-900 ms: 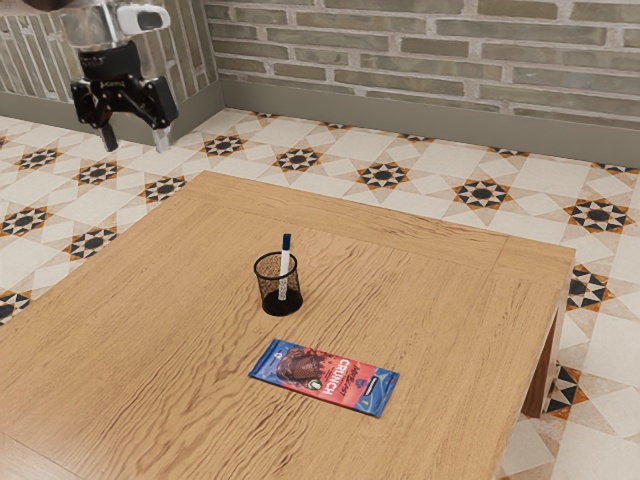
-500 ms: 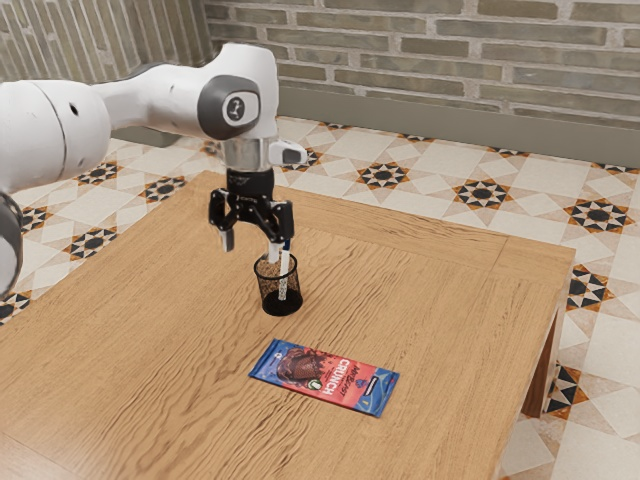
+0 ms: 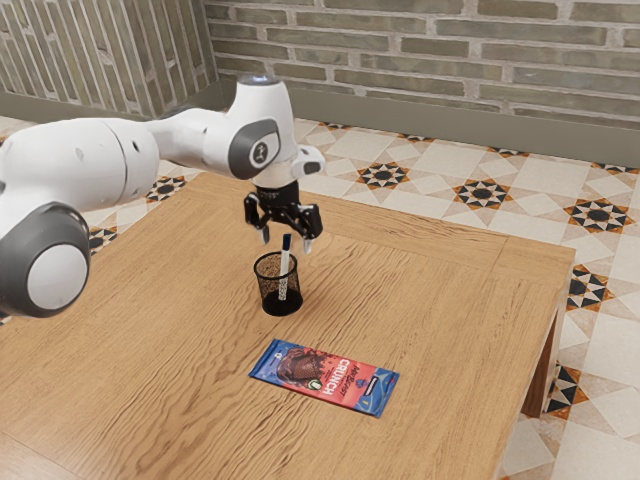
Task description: Take the marker out of the pen holder and place it to the left of the pen holder.
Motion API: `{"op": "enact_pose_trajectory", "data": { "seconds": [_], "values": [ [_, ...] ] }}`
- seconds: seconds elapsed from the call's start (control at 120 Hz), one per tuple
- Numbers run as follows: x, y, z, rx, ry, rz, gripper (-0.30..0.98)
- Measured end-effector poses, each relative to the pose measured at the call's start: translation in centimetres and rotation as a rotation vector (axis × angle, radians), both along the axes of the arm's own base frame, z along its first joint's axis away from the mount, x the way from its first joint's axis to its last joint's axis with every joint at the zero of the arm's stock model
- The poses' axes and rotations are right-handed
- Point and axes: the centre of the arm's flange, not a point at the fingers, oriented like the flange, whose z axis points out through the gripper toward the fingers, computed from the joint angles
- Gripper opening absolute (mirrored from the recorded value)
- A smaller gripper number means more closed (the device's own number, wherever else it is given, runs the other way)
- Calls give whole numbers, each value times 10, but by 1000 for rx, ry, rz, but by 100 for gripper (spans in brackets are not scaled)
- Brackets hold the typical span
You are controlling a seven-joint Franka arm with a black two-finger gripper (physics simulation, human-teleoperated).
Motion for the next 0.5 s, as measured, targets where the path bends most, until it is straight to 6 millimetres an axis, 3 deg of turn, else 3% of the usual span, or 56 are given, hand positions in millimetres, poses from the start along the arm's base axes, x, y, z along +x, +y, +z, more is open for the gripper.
{"op": "enact_pose_trajectory", "data": {
  "seconds": [0.067,0.292,0.5],
  "values": [
    [8,3,2,-3,-53,-3,66],
    [14,16,-1,-27,-125,6,38],
    [10,21,-7,-33,-127,4,30]
  ]
}}
